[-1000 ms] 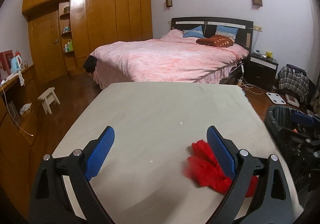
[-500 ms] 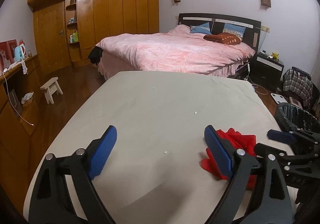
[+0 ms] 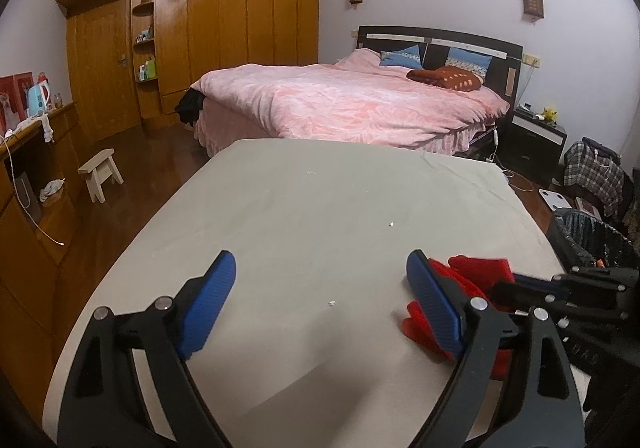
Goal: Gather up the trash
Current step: 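Grasp one red glove with the right tool and lift it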
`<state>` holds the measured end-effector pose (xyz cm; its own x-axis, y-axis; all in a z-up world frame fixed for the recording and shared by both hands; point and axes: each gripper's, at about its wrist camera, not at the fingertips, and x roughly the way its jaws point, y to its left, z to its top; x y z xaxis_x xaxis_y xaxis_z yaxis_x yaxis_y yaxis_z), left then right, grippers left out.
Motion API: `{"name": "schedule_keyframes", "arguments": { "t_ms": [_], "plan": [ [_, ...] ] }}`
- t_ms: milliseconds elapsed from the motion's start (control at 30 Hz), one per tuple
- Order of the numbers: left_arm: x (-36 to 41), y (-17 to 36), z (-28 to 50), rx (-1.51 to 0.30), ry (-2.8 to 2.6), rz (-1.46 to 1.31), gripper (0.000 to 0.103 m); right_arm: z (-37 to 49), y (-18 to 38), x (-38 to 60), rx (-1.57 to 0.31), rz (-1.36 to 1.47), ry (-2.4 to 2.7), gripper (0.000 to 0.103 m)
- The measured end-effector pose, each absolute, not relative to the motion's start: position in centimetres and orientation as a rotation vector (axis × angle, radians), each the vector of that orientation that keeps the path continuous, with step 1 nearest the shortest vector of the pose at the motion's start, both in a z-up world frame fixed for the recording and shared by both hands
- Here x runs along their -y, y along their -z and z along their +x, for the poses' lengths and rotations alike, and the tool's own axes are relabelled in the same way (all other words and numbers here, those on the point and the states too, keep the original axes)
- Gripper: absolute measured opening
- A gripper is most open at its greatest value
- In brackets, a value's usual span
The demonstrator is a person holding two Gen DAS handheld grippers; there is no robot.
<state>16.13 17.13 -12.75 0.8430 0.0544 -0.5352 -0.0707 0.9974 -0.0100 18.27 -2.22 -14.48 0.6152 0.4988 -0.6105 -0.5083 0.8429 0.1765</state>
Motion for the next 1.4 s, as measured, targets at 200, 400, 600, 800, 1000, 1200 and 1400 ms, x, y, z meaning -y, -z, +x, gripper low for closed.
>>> {"name": "schedule_keyframes", "arguments": {
  "t_ms": [200,400,600,800,1000,1200,1400],
  "plan": [
    [-16.1,12.4,16.0,-0.556,-0.047,-0.02,0.085,18.6,11.6,3.9,-0.625,0.011,-0.554,0.008],
    [-14.8,12.6,16.5,-0.563,-0.019,-0.018,0.085,20.4,10.8,7.0,-0.602,0.042,-0.465,0.008],
    [-13.4,13.4,16.8,-0.583,0.007,-0.008,0.085,20.3,12.7,8.3,-0.648,0.022,-0.431,0.009],
    [-11.7,14.7,16.9,-0.628,0.073,-0.017,0.08,19.5,15.0,8.4,-0.701,0.01,-0.414,0.01],
    [-8.6,16.2,17.2,-0.672,0.167,-0.005,0.064,19.4,14.9,9.6,-0.7,0.023,-0.393,0.017],
    [-6.6,17.3,17.4,-0.703,0.217,-0.005,0.064,19.4,14.9,10.0,-0.703,0.028,-0.388,0.024],
    [-6.1,18.4,17.9,-0.755,0.224,0.0,0.03,19.3,15.4,9.7,-0.71,0.018,-0.395,0.028]
  ]
}}
